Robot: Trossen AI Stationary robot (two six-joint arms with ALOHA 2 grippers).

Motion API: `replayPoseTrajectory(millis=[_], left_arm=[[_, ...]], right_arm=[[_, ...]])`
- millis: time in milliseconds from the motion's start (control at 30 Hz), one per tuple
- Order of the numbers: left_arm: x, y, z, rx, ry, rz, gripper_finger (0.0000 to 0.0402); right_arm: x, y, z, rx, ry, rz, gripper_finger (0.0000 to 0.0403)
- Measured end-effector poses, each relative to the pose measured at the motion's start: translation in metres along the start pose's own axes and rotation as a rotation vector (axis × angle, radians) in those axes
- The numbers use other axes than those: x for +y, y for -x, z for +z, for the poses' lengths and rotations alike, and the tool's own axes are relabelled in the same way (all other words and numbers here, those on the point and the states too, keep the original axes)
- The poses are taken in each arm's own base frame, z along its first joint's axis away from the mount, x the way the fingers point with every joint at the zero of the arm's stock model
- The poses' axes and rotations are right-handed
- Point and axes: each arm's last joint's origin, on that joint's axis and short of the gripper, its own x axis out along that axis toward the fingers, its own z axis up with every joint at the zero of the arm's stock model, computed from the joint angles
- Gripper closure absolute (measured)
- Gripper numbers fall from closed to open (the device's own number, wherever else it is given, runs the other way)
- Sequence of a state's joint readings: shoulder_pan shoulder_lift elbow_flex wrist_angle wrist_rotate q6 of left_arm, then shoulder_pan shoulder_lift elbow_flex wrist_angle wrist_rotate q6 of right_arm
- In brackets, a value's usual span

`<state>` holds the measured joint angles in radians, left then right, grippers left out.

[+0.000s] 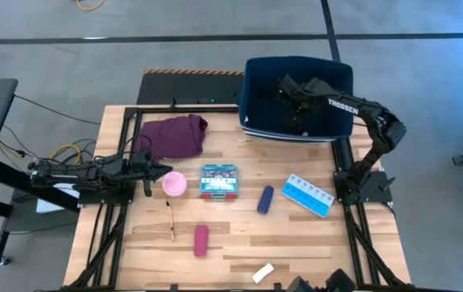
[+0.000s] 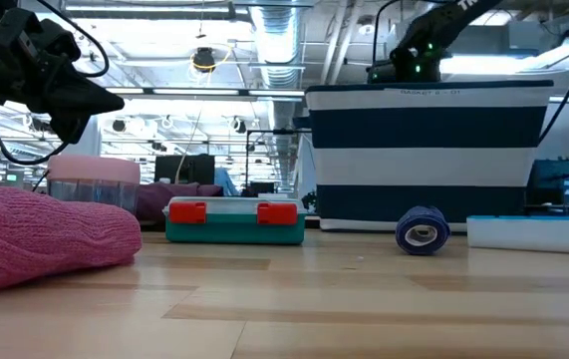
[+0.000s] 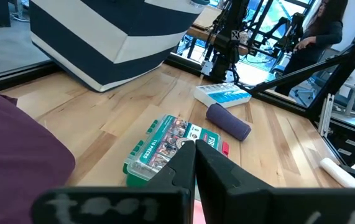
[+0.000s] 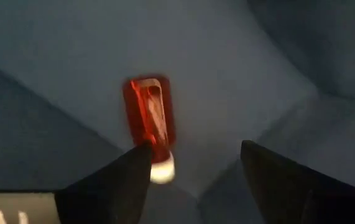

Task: Pick & place medical supplies in basket/bin
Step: Put the blue bandage into the blue bin

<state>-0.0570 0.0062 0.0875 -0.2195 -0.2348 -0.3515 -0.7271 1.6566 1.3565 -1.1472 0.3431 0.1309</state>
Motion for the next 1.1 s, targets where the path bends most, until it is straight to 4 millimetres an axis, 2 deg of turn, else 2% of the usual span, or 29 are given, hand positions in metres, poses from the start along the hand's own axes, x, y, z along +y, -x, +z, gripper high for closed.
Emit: replayPoseTrajectory(millis=[167,400,533,633,733,867,1000,1100], left_arm=[[0.0,0.0,0.0,0.0,0.0,0.0,0.0401],[0.0,0.0,0.0,0.0,0.0,0.0,0.0401],[0.0,0.0,0.0,0.0,0.0,0.0,0.0401],[0.0,0.0,0.0,0.0,0.0,0.0,0.0401],[0.0,0.0,0.0,0.0,0.0,0.0,0.0401],[0.0,0.0,0.0,0.0,0.0,0.0,0.0401],[0.0,0.0,0.0,0.0,0.0,0.0,0.0401],[0.0,0.0,0.0,0.0,0.0,0.0,0.0401]], right_arm=[[-0.006,0.056,0.001,0.002,0.029,0.002,0.0174],[-0.005,0.154,-0.004,-0.261,0.009,0.004,0.0184],[0.006,0.204,-0.019,-0.412,0.0,0.1,0.0184],[0.026,0.23,-0.036,-0.471,0.012,0.222,0.0184],[0.052,0.243,-0.056,-0.467,0.074,0.313,0.0184],[0.093,0.249,-0.087,-0.448,0.205,0.367,0.0184],[0.136,0.245,-0.125,-0.416,0.352,0.357,0.0186],[0.16,0.233,-0.153,-0.403,0.375,0.298,0.0186]])
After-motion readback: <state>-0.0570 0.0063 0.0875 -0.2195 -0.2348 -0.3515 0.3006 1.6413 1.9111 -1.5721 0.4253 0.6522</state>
